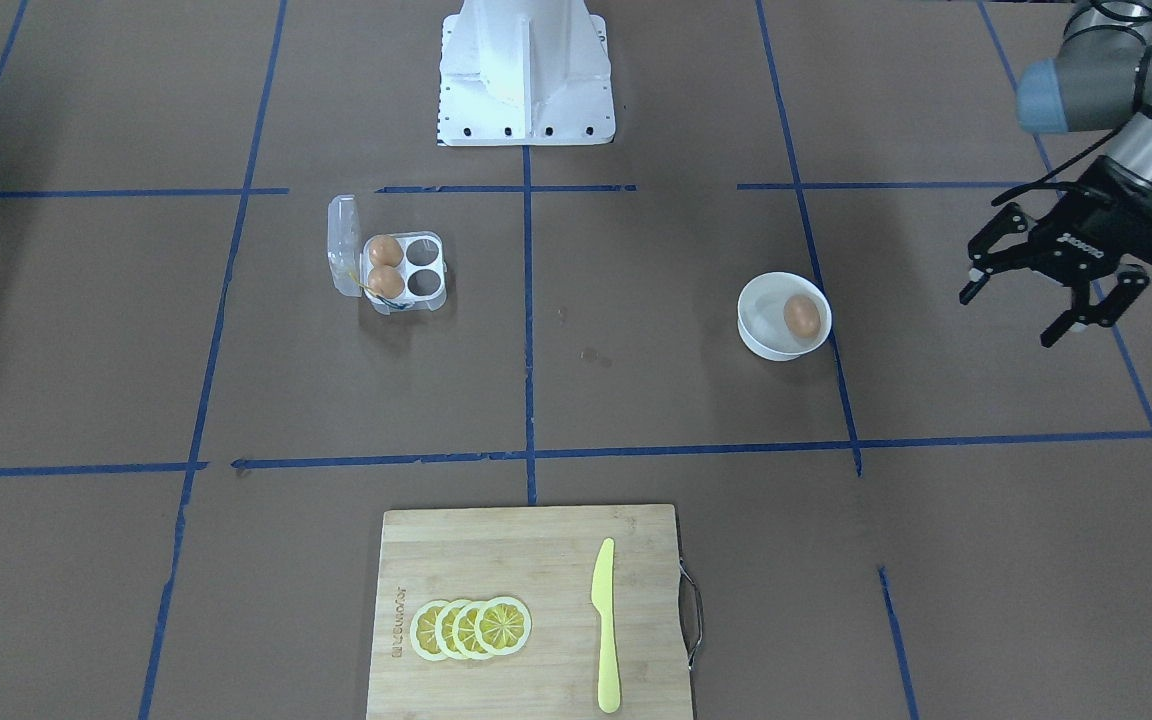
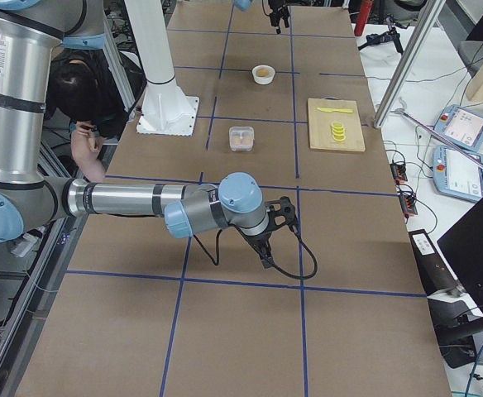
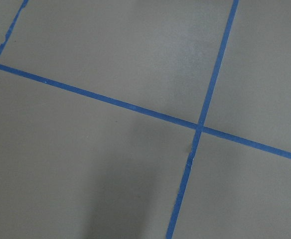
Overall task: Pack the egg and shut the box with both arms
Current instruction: 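Move the left gripper over the white bowl above the brown egg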
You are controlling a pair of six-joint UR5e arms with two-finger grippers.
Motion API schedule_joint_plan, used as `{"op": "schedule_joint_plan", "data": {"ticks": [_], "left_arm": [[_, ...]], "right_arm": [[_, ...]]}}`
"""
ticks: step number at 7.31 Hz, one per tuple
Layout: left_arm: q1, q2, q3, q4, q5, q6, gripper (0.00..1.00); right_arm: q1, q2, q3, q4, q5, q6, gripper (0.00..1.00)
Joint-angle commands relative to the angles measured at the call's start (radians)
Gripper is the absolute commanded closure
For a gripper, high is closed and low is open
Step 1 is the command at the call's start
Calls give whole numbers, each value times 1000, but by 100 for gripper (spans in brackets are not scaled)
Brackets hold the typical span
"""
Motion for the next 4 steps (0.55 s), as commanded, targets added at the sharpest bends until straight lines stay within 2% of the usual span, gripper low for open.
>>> {"op": "schedule_joint_plan", "data": {"ticks": [1, 2, 3, 4], "left_arm": [[167, -32, -100, 136, 136, -312, 0], [238, -67, -92, 154, 169, -479, 11], [301, -115, -91, 233, 255, -602, 23], [339, -132, -83, 278, 303, -640, 25]], "right_arm": [[0, -3, -2, -1, 0, 0, 0], [0, -5, -2, -1, 4, 0, 0], [1, -6, -2, -1, 5, 0, 0], [0, -6, -2, -1, 5, 0, 0]]}}
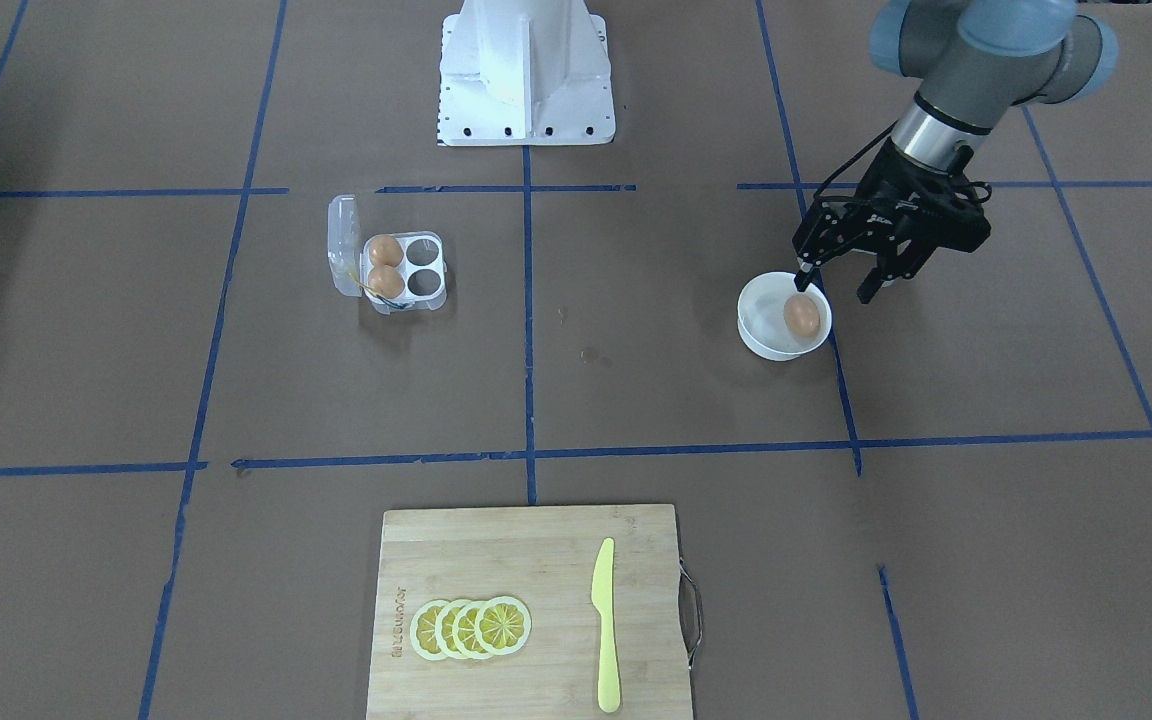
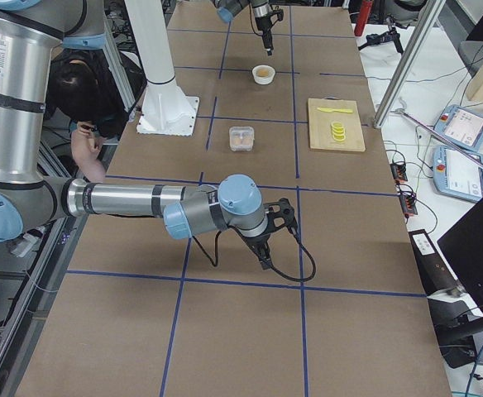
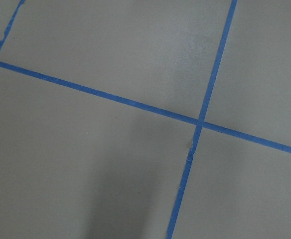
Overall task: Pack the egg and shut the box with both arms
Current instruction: 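Move the left gripper over the white bowl above the brown egg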
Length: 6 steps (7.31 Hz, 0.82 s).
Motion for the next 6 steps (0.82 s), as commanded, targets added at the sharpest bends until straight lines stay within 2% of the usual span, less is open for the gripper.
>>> {"op": "schedule_joint_plan", "data": {"ticks": [1, 3, 6], "left_arm": [[70, -32, 17, 66, 77, -99, 25], [87, -32, 57, 69, 77, -99, 24], [107, -29, 60, 109, 79, -98, 24]], "right_arm": [[0, -1, 0, 0, 1, 0, 0], [1, -1, -2, 0, 12, 0, 0], [1, -2, -2, 0, 12, 0, 0]]}}
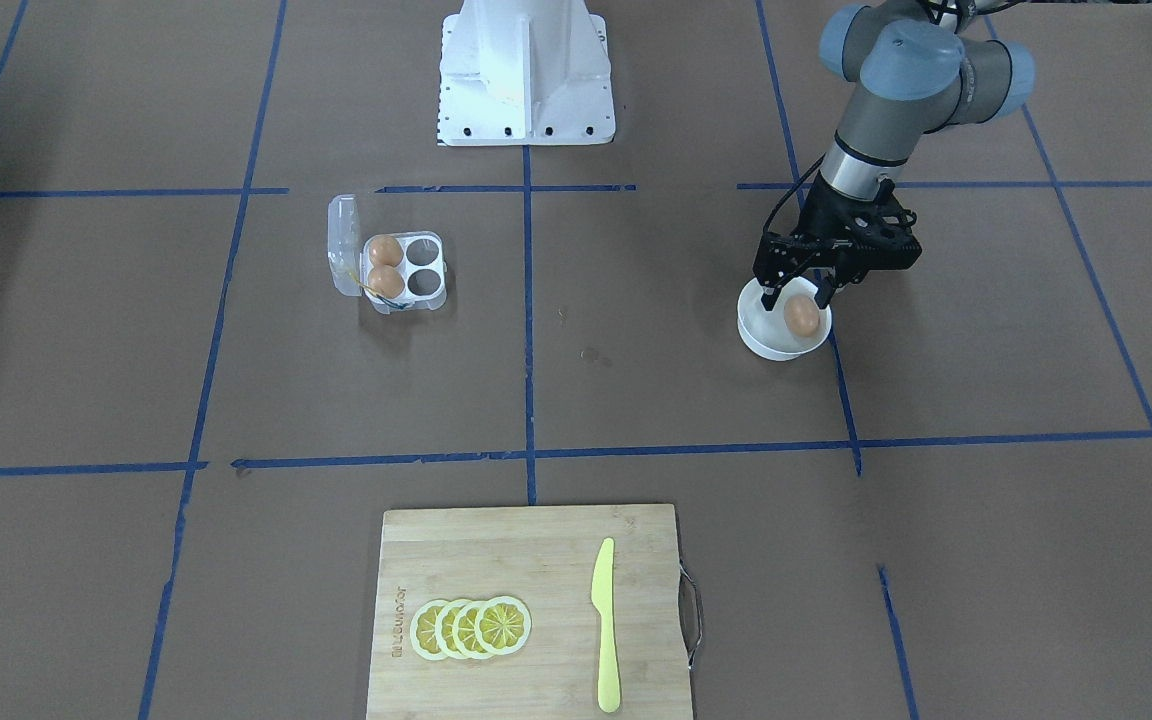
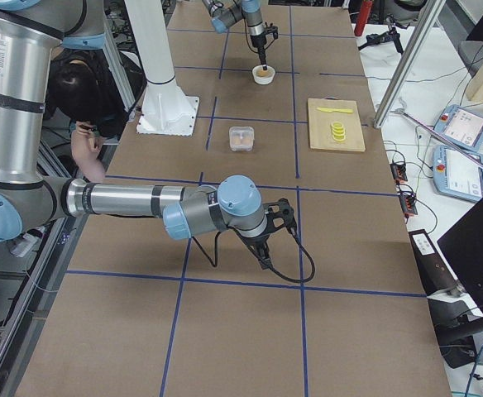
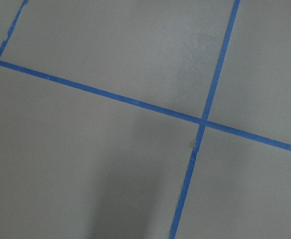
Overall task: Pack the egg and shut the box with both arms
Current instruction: 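Lower the left gripper into the bowl and close it on the egg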
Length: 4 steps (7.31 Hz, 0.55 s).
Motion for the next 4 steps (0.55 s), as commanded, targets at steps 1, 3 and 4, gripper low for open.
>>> {"op": "schedule_joint_plan", "data": {"ticks": [1, 3, 4], "left_arm": [[14, 0, 8, 20, 0, 5, 24], [16, 0, 17, 20, 0, 6, 24], [16, -1, 31, 20, 1, 6, 24]], "right_arm": [[1, -1, -2, 0, 0, 0, 0], [-1, 0, -5, 0, 0, 0, 0], [1, 0, -5, 0, 0, 0, 0]]}}
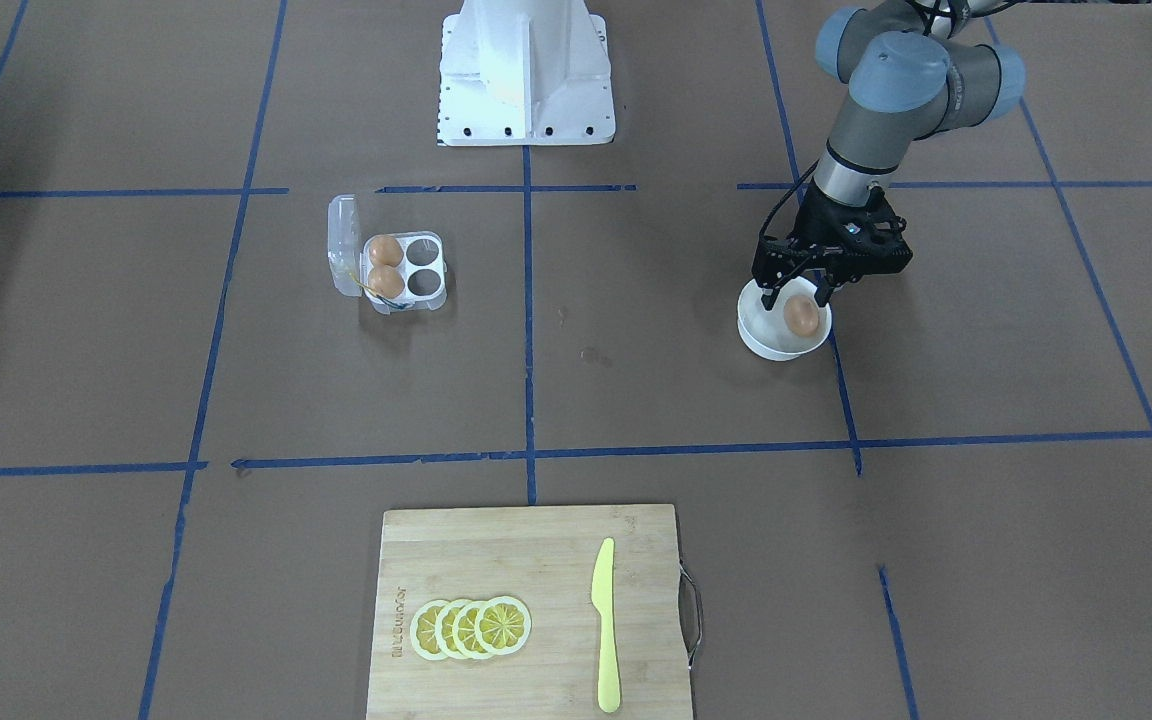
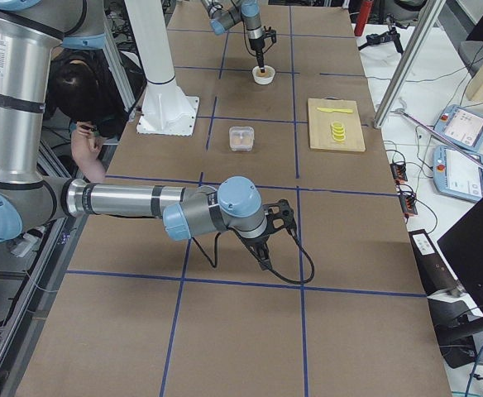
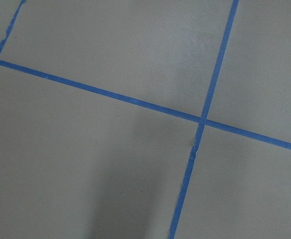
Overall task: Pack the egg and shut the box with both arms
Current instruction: 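Lower the left gripper into the bowl and close it on the egg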
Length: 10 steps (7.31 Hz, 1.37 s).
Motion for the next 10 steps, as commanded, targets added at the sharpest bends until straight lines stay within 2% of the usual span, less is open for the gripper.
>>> {"op": "schedule_joint_plan", "data": {"ticks": [1, 7, 10], "left_arm": [[4, -3, 21, 0, 1, 2, 24], [33, -23, 42, 2, 0, 3, 24], [33, -64, 94, 0, 0, 16, 24]], "right_arm": [[-1, -1, -1, 0, 0, 0, 0], [1, 0, -10, 0, 0, -2, 0], [0, -1, -10, 0, 0, -2, 0]]}}
